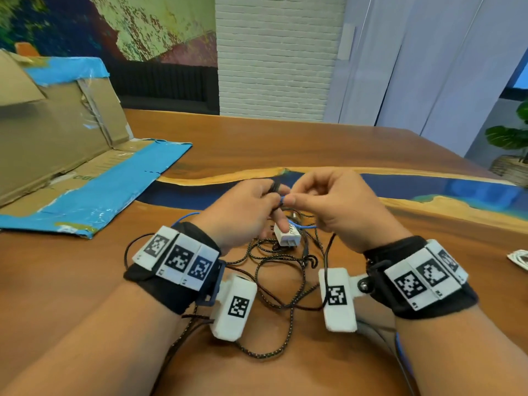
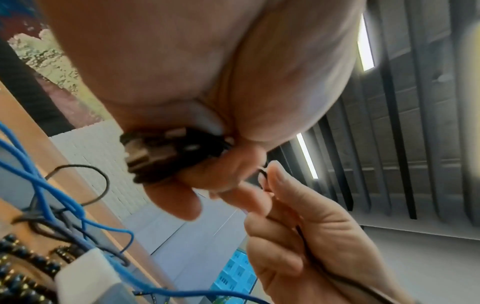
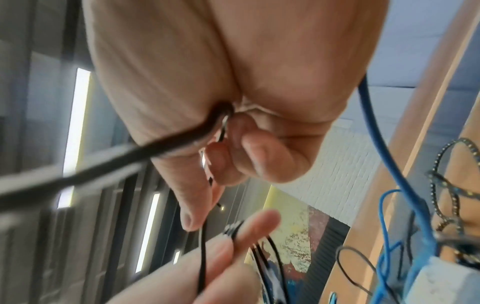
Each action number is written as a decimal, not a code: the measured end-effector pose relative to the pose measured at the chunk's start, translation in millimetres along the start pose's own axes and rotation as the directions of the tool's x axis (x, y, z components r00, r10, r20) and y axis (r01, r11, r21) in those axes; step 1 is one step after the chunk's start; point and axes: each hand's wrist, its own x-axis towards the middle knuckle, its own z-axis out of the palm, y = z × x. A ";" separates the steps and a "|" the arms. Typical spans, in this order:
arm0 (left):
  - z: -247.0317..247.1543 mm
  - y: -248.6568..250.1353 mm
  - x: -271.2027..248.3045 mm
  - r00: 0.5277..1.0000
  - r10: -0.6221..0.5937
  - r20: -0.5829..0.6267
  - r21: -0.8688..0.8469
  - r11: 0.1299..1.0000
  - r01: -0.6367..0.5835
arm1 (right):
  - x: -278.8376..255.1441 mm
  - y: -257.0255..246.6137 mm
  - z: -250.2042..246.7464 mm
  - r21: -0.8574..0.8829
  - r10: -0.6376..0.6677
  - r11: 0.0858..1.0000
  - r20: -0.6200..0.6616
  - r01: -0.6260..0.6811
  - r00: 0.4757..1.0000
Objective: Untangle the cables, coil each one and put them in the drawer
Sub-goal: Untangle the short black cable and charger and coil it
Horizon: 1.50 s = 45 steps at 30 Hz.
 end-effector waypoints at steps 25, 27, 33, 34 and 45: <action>-7.4 13.3 0.2 0.958 0.144 -0.250 -0.808 0.514 -0.288 | -3.3 6.9 23.0 0.003 0.205 0.977 0.278 -0.214 0.939; -5.8 9.3 3.1 0.959 0.089 -0.269 -0.758 0.594 -0.268 | -6.5 6.8 30.8 0.013 0.208 0.973 0.391 -0.231 0.896; -4.1 -3.2 8.3 0.970 0.009 -0.242 -0.190 0.980 -0.056 | -0.6 9.1 27.6 0.427 0.202 0.857 0.233 -0.287 0.951; -3.1 -5.2 8.9 0.977 0.005 -0.211 -0.114 0.993 -0.029 | 0.9 9.1 24.8 0.491 0.202 0.825 0.207 -0.280 0.957; -7.1 3.0 -6.3 0.984 -0.001 0.176 -0.250 0.967 0.046 | 5.6 7.7 10.0 0.622 0.236 0.754 0.040 -0.209 0.971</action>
